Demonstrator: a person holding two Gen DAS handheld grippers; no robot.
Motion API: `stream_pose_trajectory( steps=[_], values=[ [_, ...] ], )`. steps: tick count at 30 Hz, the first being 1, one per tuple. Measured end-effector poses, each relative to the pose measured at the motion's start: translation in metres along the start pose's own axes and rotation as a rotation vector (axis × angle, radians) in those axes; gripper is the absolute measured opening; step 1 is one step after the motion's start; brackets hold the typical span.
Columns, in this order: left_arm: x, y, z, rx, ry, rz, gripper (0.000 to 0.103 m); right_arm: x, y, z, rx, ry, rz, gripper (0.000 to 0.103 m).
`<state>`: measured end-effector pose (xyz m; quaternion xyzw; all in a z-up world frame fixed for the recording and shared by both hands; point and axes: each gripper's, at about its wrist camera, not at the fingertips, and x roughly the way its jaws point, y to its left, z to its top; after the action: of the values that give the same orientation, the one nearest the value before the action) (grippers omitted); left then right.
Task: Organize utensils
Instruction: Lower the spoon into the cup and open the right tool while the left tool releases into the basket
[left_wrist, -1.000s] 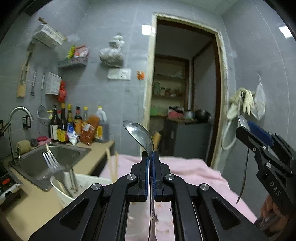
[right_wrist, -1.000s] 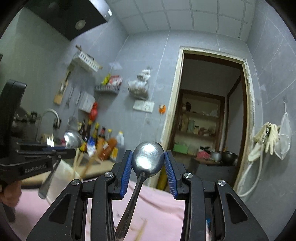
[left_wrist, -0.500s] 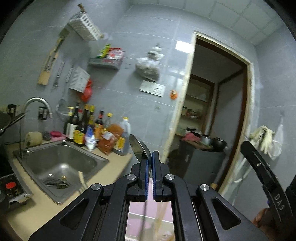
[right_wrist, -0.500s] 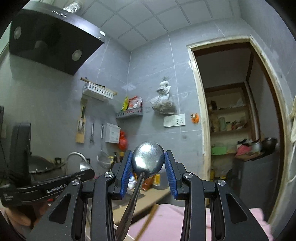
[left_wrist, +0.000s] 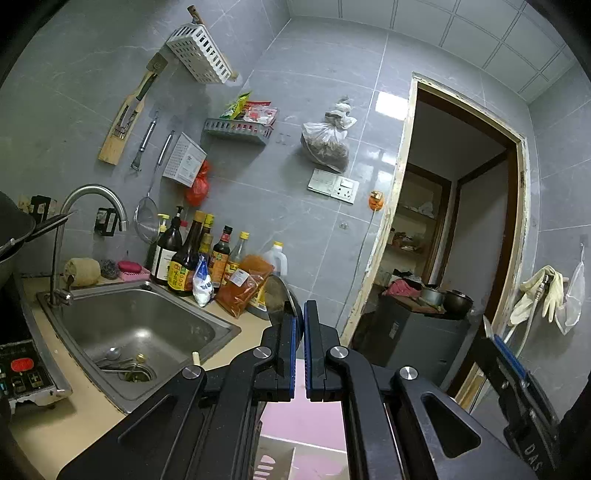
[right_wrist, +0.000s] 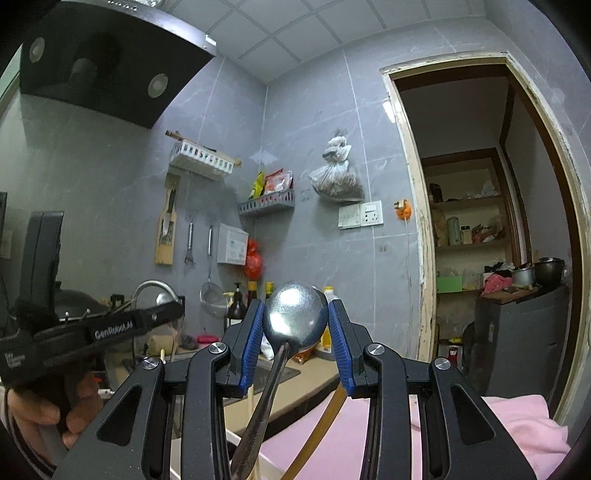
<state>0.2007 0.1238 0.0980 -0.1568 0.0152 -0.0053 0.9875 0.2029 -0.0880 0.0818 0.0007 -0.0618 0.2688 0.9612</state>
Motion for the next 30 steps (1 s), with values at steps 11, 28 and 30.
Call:
stream_pose_trajectory(
  steps=[11, 28, 30],
  values=[
    [0.001, 0.004, -0.001, -0.063, -0.023, -0.027, 0.002, 0.002, 0.015, -0.017, -0.063, 0.019, 0.014, 0.033],
    [0.009, 0.019, 0.002, -0.161, -0.043, -0.106, 0.002, 0.004, 0.008, -0.03, -0.003, 0.038, 0.005, 0.033],
    [0.01, 0.021, 0.0, -0.17, -0.034, -0.108, 0.002, 0.004, 0.008, -0.03, -0.006, 0.04, 0.005, 0.033]
  ],
)
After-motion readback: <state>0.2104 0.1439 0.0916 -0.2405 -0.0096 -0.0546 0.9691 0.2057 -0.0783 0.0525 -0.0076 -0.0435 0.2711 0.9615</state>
